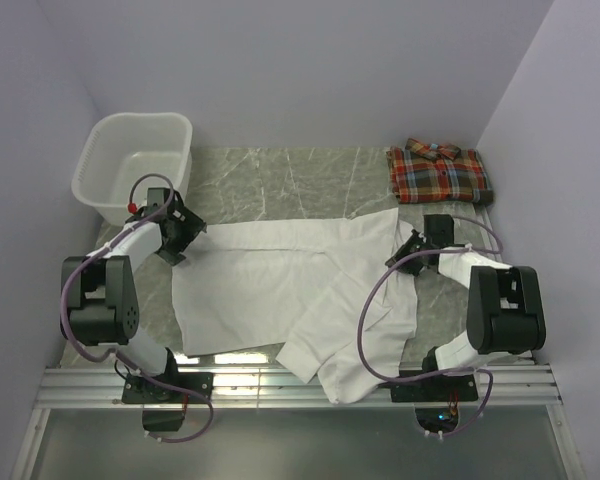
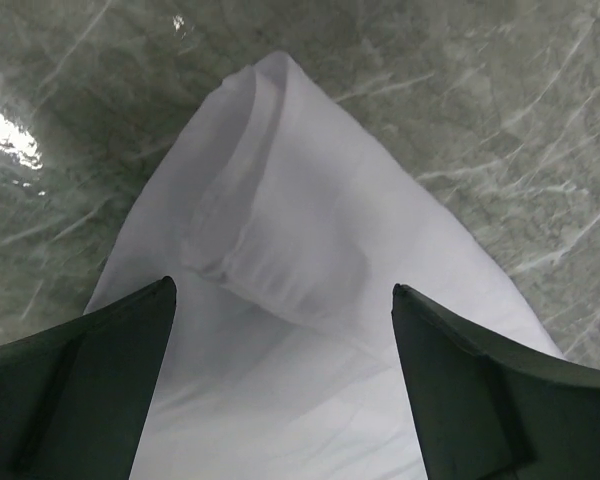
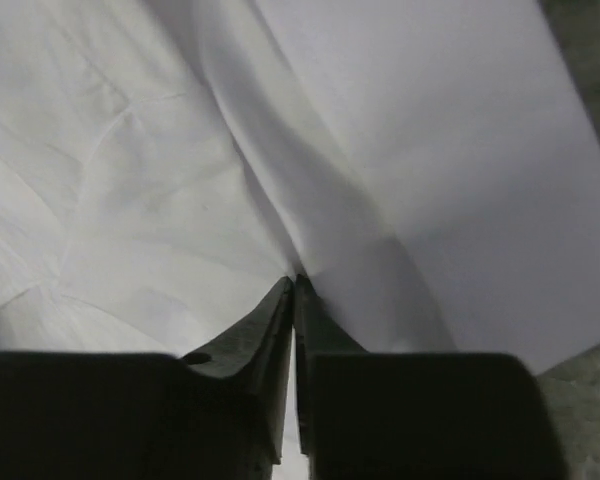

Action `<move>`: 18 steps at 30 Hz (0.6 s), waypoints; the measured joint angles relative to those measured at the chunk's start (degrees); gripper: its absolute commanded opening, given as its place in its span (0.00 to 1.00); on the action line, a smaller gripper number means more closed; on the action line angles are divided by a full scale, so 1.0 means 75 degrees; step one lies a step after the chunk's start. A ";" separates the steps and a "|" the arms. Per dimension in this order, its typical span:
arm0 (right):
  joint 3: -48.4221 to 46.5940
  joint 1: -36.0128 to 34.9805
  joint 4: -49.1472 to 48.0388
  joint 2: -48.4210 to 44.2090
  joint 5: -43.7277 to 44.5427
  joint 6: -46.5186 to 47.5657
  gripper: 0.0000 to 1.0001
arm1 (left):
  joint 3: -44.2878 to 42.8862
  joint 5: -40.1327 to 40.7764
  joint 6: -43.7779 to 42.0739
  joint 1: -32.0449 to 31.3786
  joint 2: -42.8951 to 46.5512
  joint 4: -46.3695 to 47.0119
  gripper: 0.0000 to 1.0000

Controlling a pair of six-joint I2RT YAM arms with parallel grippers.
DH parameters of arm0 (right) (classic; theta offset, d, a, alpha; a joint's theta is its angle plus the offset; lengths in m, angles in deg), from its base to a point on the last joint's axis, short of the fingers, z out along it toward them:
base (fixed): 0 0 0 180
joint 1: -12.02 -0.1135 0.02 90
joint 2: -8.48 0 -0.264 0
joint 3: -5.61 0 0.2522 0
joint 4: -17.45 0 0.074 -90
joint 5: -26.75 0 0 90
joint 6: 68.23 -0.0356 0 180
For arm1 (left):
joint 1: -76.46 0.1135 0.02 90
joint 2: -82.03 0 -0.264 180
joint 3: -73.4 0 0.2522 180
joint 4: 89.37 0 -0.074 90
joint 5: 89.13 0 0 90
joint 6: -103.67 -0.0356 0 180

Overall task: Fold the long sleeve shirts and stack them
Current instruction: Fold the shirt

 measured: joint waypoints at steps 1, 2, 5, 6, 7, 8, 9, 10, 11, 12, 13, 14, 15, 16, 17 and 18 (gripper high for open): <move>0.0050 0.0085 -0.0003 -0.0015 -0.0047 0.0000 0.00 | -0.0003 0.0038 -0.0003 -0.0009 -0.0035 0.0082 0.96; 0.0099 0.0181 0.0012 -0.0050 -0.0125 -0.0006 0.00 | -0.0020 0.0076 -0.0006 -0.0015 -0.0090 0.0154 0.95; 0.0204 0.0402 0.0079 -0.0315 -0.0280 0.0006 0.00 | -0.0137 0.0157 -0.0015 -0.0061 -0.0251 0.0289 0.94; 0.0216 0.0463 0.0119 -0.0458 -0.0321 0.0015 0.00 | -0.0189 0.0184 -0.0032 -0.0082 -0.0312 0.0303 0.94; 0.0245 0.0510 0.0128 -0.0629 -0.0367 0.0032 0.00 | -0.0248 0.0213 -0.0050 -0.0125 -0.0364 0.0309 0.93; 0.0271 0.0560 0.0169 -0.0825 -0.0405 0.0038 0.00 | -0.0291 0.0248 -0.0055 -0.0169 -0.0411 0.0309 0.91; 0.0289 0.0600 0.0195 -0.0988 -0.0420 0.0044 0.00 | -0.0344 0.0309 -0.0055 -0.0248 -0.0458 0.0303 0.90; 0.0300 0.0650 0.0248 -0.1192 -0.0443 0.0061 0.00 | -0.0382 0.0353 -0.0058 -0.0323 -0.0493 0.0306 0.89; 0.0303 0.0697 0.0274 -0.1367 -0.0460 0.0070 0.00 | -0.0411 0.0385 -0.0058 -0.0405 -0.0516 0.0306 0.87; 0.0303 0.0731 0.0291 -0.1513 -0.0466 0.0079 0.00 | -0.0449 0.0388 -0.0061 -0.0481 -0.0545 0.0303 0.86; 0.0303 0.0758 0.0323 -0.1638 -0.0469 0.0093 0.00 | -0.0484 0.0396 -0.0061 -0.0542 -0.0571 0.0303 0.84; 0.0303 0.0769 0.0367 -0.1746 -0.0472 0.0102 0.00 | -0.0539 0.0417 -0.0061 -0.0618 -0.0615 0.0300 0.82; 0.0303 0.0781 0.0417 -0.1833 -0.0481 0.0122 0.00 | -0.0583 0.0414 -0.0058 -0.0667 -0.0650 0.0300 0.80; 0.0303 0.0781 0.0466 -0.1900 -0.0490 0.0140 0.00 | -0.0632 0.0425 -0.0058 -0.0720 -0.0705 0.0300 0.79; 0.0303 0.0781 0.0510 -0.1950 -0.0498 0.0152 0.00 | -0.0679 0.0434 -0.0061 -0.0769 -0.0752 0.0297 0.76; 0.0303 0.0781 0.0554 -0.1982 -0.0513 0.0160 0.00 | -0.0708 0.0434 -0.0055 -0.0804 -0.0801 0.0294 0.74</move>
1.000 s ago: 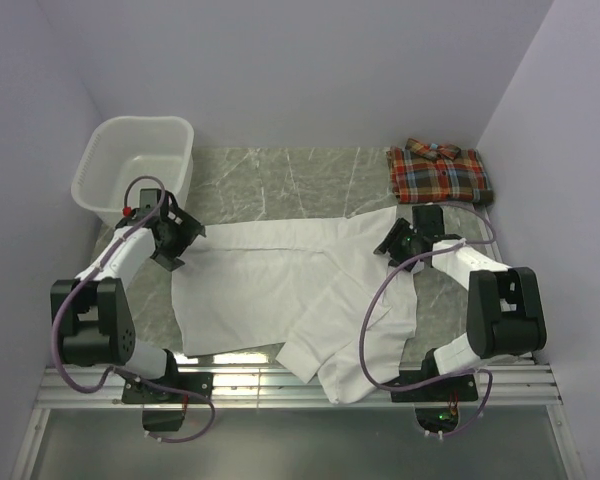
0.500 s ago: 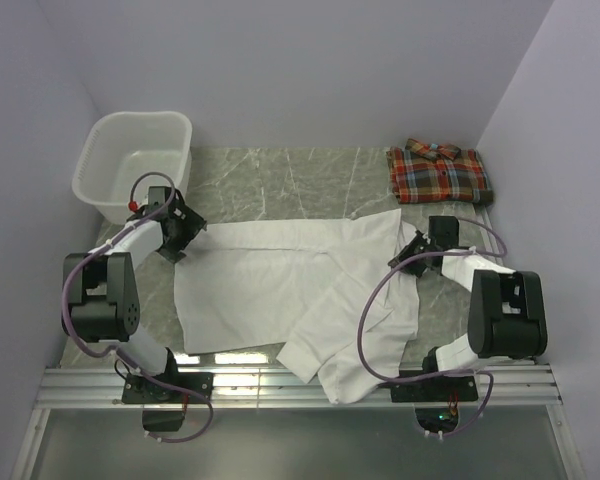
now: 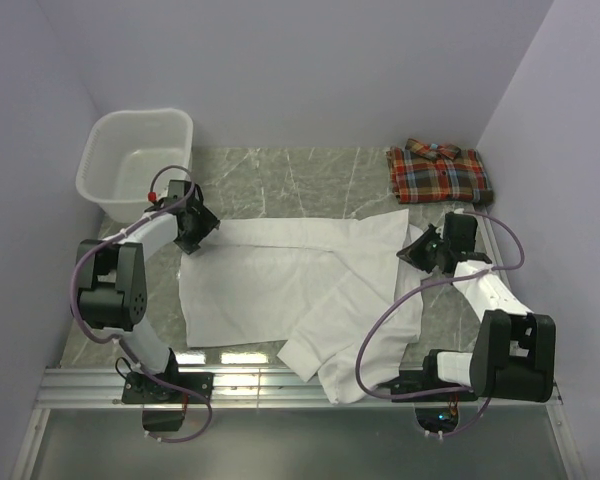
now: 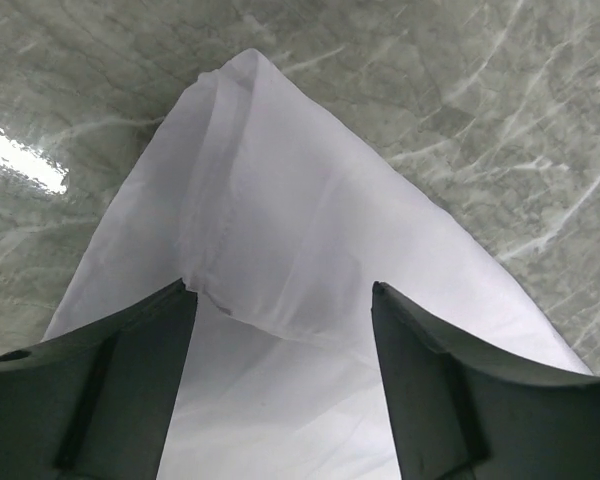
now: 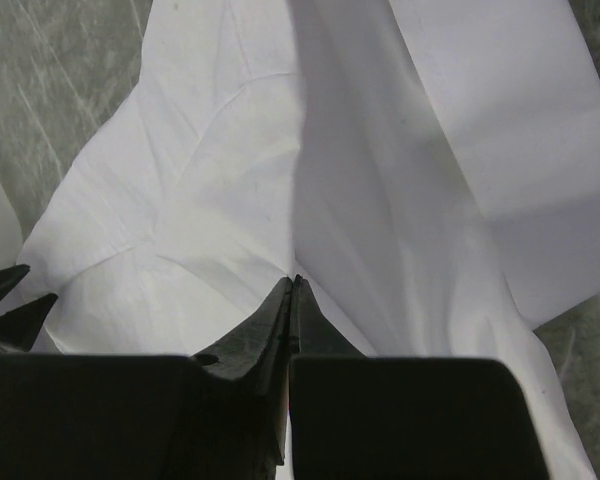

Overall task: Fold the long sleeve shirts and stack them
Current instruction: Fold the shirt

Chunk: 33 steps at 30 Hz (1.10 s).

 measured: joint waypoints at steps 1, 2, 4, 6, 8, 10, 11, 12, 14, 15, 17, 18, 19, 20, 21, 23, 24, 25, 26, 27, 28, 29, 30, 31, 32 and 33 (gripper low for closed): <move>0.0000 0.0000 0.0038 -0.0026 -0.0009 0.0017 0.00 | -0.0017 0.0015 0.0006 -0.0020 -0.0035 -0.0020 0.69; 0.0000 0.0000 0.0070 -0.0041 -0.0012 0.0023 0.00 | -0.0026 0.0050 0.0020 -0.0035 -0.0070 -0.0035 0.67; 0.0000 0.0000 0.0102 -0.0070 -0.0015 0.0041 0.00 | -0.0029 0.0140 0.0026 -0.0041 -0.0119 -0.0064 0.61; 0.0000 0.0000 0.0105 -0.0079 -0.0020 0.0044 0.00 | -0.0079 0.0242 0.0041 -0.0044 -0.0184 -0.0119 0.51; 0.0000 0.0000 0.0114 -0.0085 -0.0038 0.0044 0.00 | -0.0192 0.0329 0.0050 -0.0055 -0.0245 -0.0230 0.38; 0.0000 0.0000 0.0149 -0.0122 -0.0038 0.0041 0.00 | -0.0306 0.0408 0.0003 -0.0076 -0.0294 -0.0291 0.19; 0.0000 0.0000 0.0181 -0.0166 -0.0038 0.0038 0.00 | -0.0364 0.0423 0.0000 -0.0085 -0.0300 -0.0350 0.14; -0.0003 0.0003 0.0227 -0.0219 -0.0038 0.0029 0.00 | -0.0425 0.0446 -0.0032 -0.0087 -0.0300 -0.0414 0.10; -0.0017 0.0003 0.0367 -0.0367 -0.0038 -0.0044 0.00 | -0.0571 0.0487 -0.0087 -0.0087 -0.0294 -0.0501 0.07; -0.0055 0.0006 0.0475 -0.0449 -0.0038 -0.0099 0.00 | -0.0632 0.0513 -0.0131 -0.0087 -0.0274 -0.0507 0.07; -0.0175 0.0012 0.0653 -0.0577 -0.0023 -0.0134 0.00 | -0.0682 0.0560 -0.0154 -0.0073 -0.0140 -0.0493 0.06; -0.0280 0.0015 0.0764 -0.0629 0.0003 -0.0152 0.00 | -0.0682 0.0583 -0.0154 -0.0067 -0.0003 -0.0527 0.07; -0.0399 0.0017 0.0871 -0.0673 0.0052 -0.0154 0.00 | -0.0682 0.0600 -0.0154 -0.0061 0.0143 -0.0562 0.07; -0.0516 0.0023 0.0965 -0.0711 0.0099 -0.0152 0.00 | -0.0679 0.0609 -0.0154 -0.0058 0.0341 -0.0592 0.07; -0.0606 0.0038 0.1043 -0.0752 0.0128 -0.0154 0.00 | -0.0676 0.0615 -0.0149 -0.0058 0.0545 -0.0615 0.07; -0.0694 0.0073 0.1142 -0.0845 0.0175 -0.0154 0.00 | -0.0618 0.0615 -0.0143 -0.0058 0.0985 -0.0603 0.08; -0.0708 0.0090 0.1198 -0.0909 0.0201 -0.0157 0.00 | -0.0525 0.0615 -0.0134 -0.0058 0.1215 -0.0565 0.08; -0.0708 0.0105 0.1279 -0.0973 0.0216 -0.0154 0.00 | -0.0423 0.0615 -0.0117 -0.0058 0.1367 -0.0545 0.08; -0.0708 0.0117 0.1361 -0.1020 0.0233 -0.0160 0.00 | -0.0233 0.0615 -0.0108 -0.0058 0.1553 -0.0498 0.09; -0.0708 0.0117 0.1434 -0.1052 0.0256 -0.0157 0.00 | -0.0073 0.0615 -0.0070 -0.0058 0.1658 -0.0498 0.09; -0.0708 0.0119 0.1480 -0.1064 0.0274 -0.0157 0.00 | 0.0108 0.0615 -0.0044 -0.0058 0.1722 -0.0498 0.09; -0.0705 0.0119 0.1518 -0.1067 0.0297 -0.0157 0.00 | 0.0289 0.0612 -0.0015 -0.0058 0.1749 -0.0472 0.09; -0.0697 0.0122 0.1539 -0.1067 0.0321 -0.0157 0.00 | 0.0498 0.0612 0.0032 -0.0058 0.1746 -0.0469 0.09; -0.0662 0.0122 0.1530 -0.1067 0.0347 -0.0157 0.00 | 0.0682 0.0609 0.0064 -0.0058 0.1725 -0.0449 0.11; -0.0612 0.0122 0.1521 -0.1067 0.0361 -0.0157 0.00 | 0.0901 0.0609 0.0108 -0.0061 0.1705 -0.0446 0.12; -0.0539 0.0122 0.1504 -0.1061 0.0379 -0.0160 0.00 | 0.1081 0.0609 0.0163 -0.0061 0.1682 -0.0455 0.13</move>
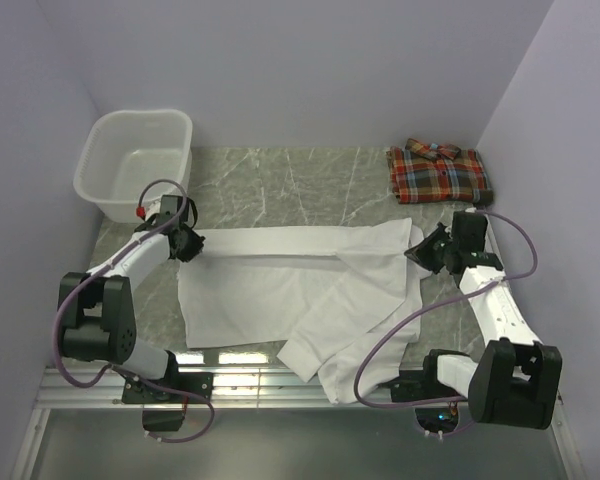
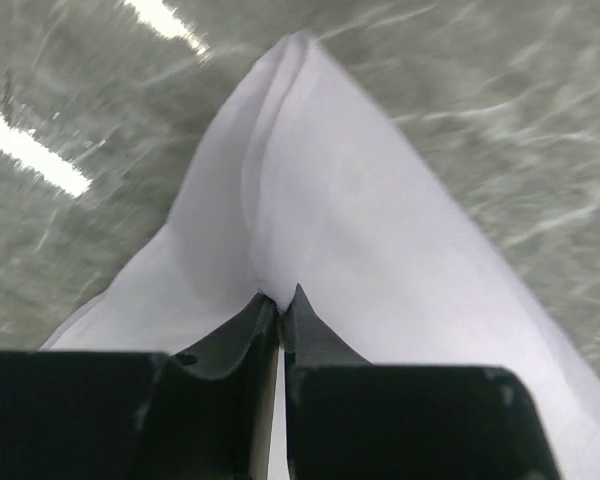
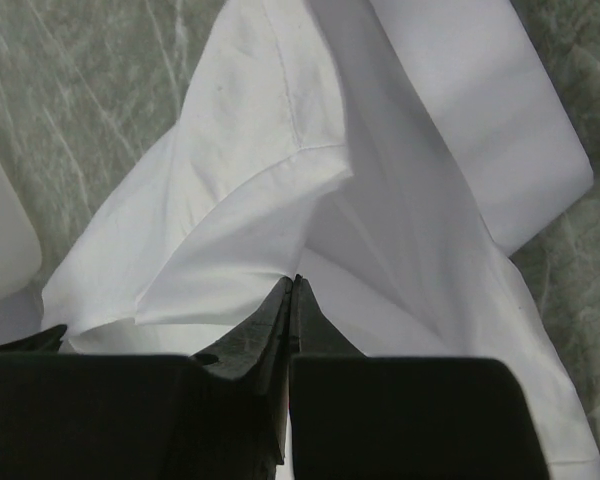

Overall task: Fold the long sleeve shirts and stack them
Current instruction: Fold the shirt

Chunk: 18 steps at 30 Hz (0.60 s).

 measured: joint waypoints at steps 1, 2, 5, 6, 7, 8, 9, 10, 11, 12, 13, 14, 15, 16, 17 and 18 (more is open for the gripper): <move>0.0058 0.0000 -0.0003 0.0012 0.0020 0.0000 0.00 | 0.0146 0.0006 0.0079 0.0000 -0.0041 -0.0006 0.13; 0.0143 0.0006 -0.0017 0.0047 0.0041 -0.0003 0.00 | 0.0254 0.0015 0.0119 0.0000 -0.0090 0.0009 0.15; 0.0306 0.0012 -0.0079 0.0341 0.0163 0.0003 0.00 | 0.0396 0.0073 0.0294 0.0000 -0.0312 0.0012 0.20; 0.0344 0.0015 -0.0114 0.0472 0.0207 0.0006 0.02 | 0.0396 0.0108 0.0329 0.0003 -0.0437 0.0050 0.22; 0.0385 0.0015 -0.0143 0.0592 0.0239 0.0006 0.06 | 0.0396 0.0131 0.0367 0.0003 -0.0504 0.0070 0.26; 0.0414 0.0015 -0.0149 0.0708 0.0283 0.0009 0.08 | 0.0396 0.0146 0.0420 0.0003 -0.0580 0.0070 0.28; 0.0423 0.0015 -0.0140 0.0810 0.0335 0.0026 0.10 | 0.0396 0.0166 0.0455 0.0000 -0.0627 0.0067 0.30; 0.0423 0.0015 -0.0134 0.0874 0.0382 0.0041 0.16 | 0.0396 0.0175 0.0481 0.0000 -0.0647 0.0064 0.34; 0.0423 0.0015 -0.0131 0.0918 0.0431 0.0052 0.22 | 0.0396 0.0187 0.0495 0.0000 -0.0638 0.0050 0.38; 0.0423 0.0015 -0.0108 0.0915 0.0519 0.0067 0.28 | 0.0396 0.0195 0.0493 -0.0015 -0.0603 0.0032 0.39; 0.0423 0.0015 -0.0082 0.0880 0.0597 0.0093 0.35 | 0.0393 0.0195 0.0493 -0.0017 -0.0565 0.0015 0.46; 0.0420 0.0015 -0.0035 0.0825 0.0699 0.0114 0.40 | 0.0393 0.0201 0.0498 -0.0032 -0.0460 -0.0041 0.51; 0.0411 0.0015 0.0017 0.0734 0.0775 0.0131 0.44 | 0.0393 0.0207 0.0501 -0.0055 -0.0321 -0.0143 0.59; 0.0382 0.0015 0.0096 0.0621 0.0860 0.0140 0.51 | 0.0388 0.0216 0.0475 -0.0087 -0.0157 -0.0236 0.76; 0.0338 0.0015 0.0157 0.0484 0.0927 0.0146 0.53 | 0.0358 0.0259 0.0466 -0.0157 0.0085 -0.0379 0.84; 0.0294 0.0015 0.0163 0.0370 0.0938 0.0172 0.55 | 0.0329 0.0286 0.0472 -0.0221 0.0300 -0.0458 0.88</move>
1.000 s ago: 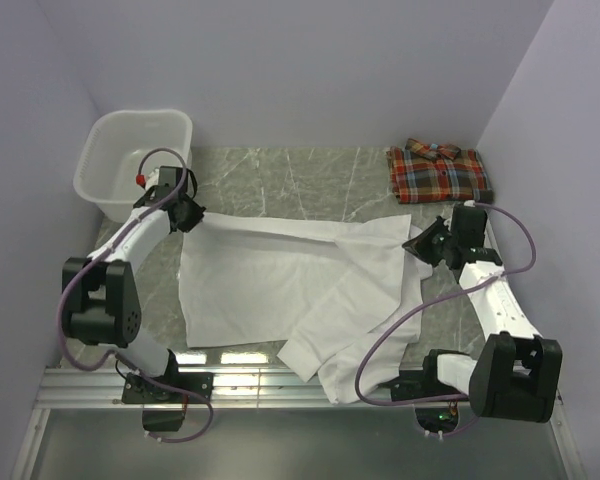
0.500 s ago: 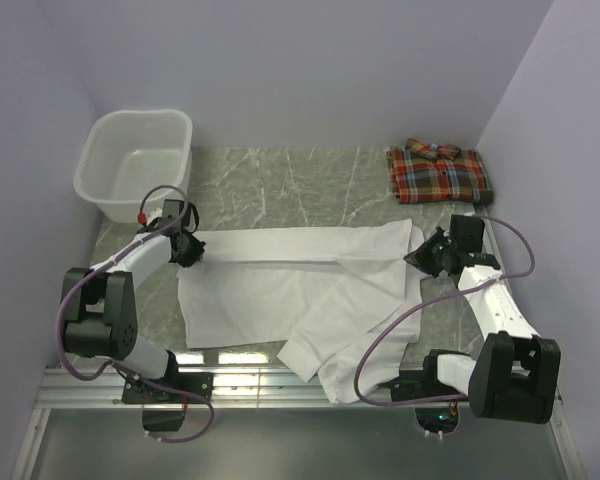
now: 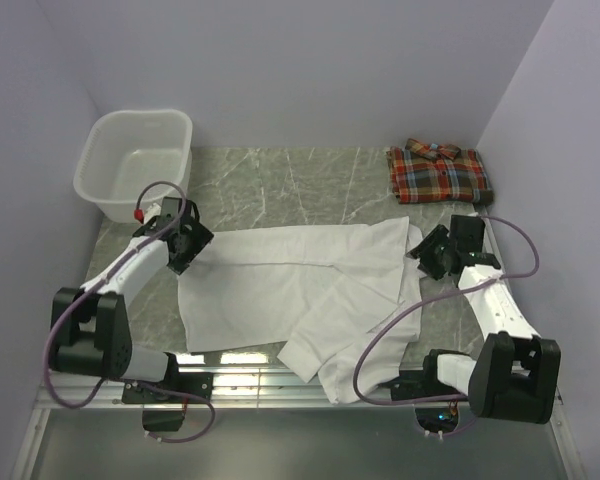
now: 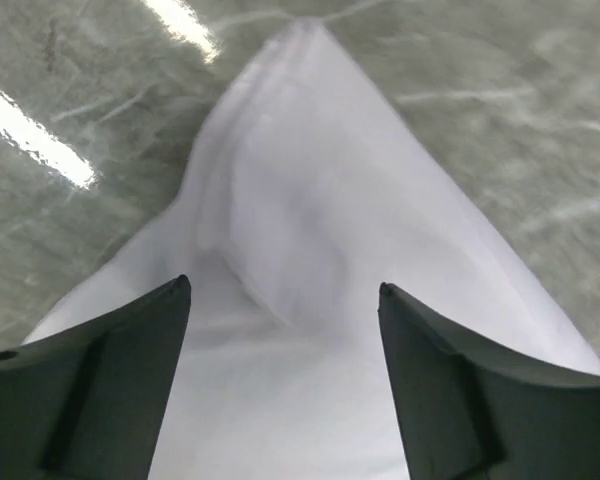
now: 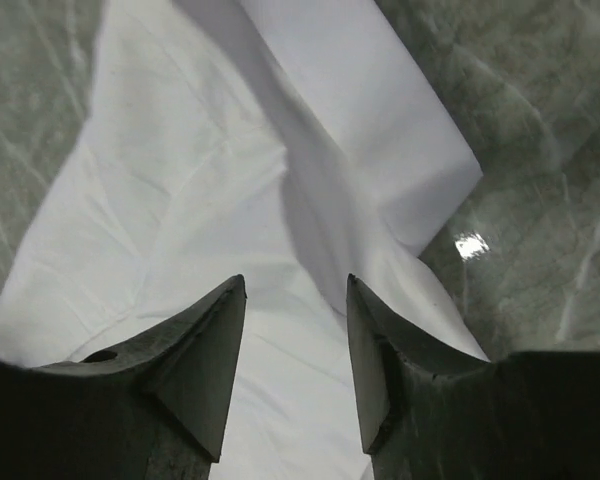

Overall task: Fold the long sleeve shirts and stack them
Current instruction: Fold the shirt

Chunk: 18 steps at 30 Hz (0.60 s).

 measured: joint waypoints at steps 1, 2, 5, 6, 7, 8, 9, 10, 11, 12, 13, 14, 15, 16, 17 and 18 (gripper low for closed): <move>-0.0067 0.0000 -0.0026 -0.0131 0.0006 0.0000 0.58 | -0.0052 0.0032 0.0009 -0.0085 0.0265 -0.0099 0.93; -0.0134 -0.0003 -0.0108 -0.0230 -0.0020 -0.0012 0.59 | -0.0114 0.0052 0.0015 -0.0178 0.0525 -0.0143 0.94; -0.0332 -0.0032 -0.0629 -0.0216 -0.0379 -0.0038 0.61 | -0.0388 0.0076 0.0026 -0.0420 0.1046 -0.0184 0.92; -0.0440 -0.0070 -0.0833 -0.0061 -0.0525 -0.0061 0.61 | -0.0525 0.0076 0.0023 -0.0490 0.1110 -0.0160 0.90; -0.0565 -0.0119 -0.1052 0.0157 -0.0644 -0.0076 0.61 | -0.0641 0.0076 0.0017 -0.0536 0.1105 -0.0114 0.89; -0.0714 -0.0184 -0.1233 0.0443 -0.0755 -0.0087 0.61 | -0.0731 0.0070 0.0015 -0.0568 0.1043 -0.0047 0.88; -0.0854 -0.0233 -0.1341 0.0667 -0.0831 -0.0111 0.62 | -0.0842 0.0067 0.0000 -0.0592 0.0935 -0.0020 0.88; -0.1011 -0.0280 -0.1501 0.0968 -0.0895 -0.0128 0.62 | -0.0953 0.0061 -0.0015 -0.0612 0.0766 0.0009 0.88; -0.1160 -0.0323 -0.1617 0.1244 -0.0924 -0.0137 0.62 | -0.1052 0.0055 -0.0032 -0.0629 0.0554 0.0050 0.88; -0.1314 -0.0358 -0.1719 0.1545 -0.0924 -0.0137 0.61 | -0.1139 0.0052 -0.0044 -0.0644 0.0297 0.0105 0.88; -0.1396 -0.0361 -0.1775 0.1708 -0.0903 -0.0128 0.61 | -0.1183 0.0044 -0.0047 -0.0656 0.0117 0.0140 0.88; -0.1513 -0.0358 -0.1772 0.1918 -0.0816 -0.0093 0.61 | -0.1204 0.0044 -0.0052 -0.0673 -0.0102 0.0184 0.88; -0.1629 -0.0350 -0.1772 0.2104 -0.0743 -0.0041 0.61 | -0.1204 0.0041 -0.0058 -0.0691 -0.0303 0.0192 0.88; -0.1746 -0.0347 -0.1772 0.2279 -0.0659 0.0029 0.61 | -0.1198 0.0038 -0.0070 -0.0708 -0.0425 0.0189 0.88; -0.1848 -0.0338 -0.1763 0.2442 -0.0548 0.0102 0.61 | -0.1192 0.0035 -0.0082 -0.0717 -0.0525 0.0189 0.88; -0.1932 -0.0335 -0.1754 0.2576 -0.0455 0.0181 0.62 | -0.1183 0.0032 -0.0111 -0.0723 -0.0568 0.0189 0.88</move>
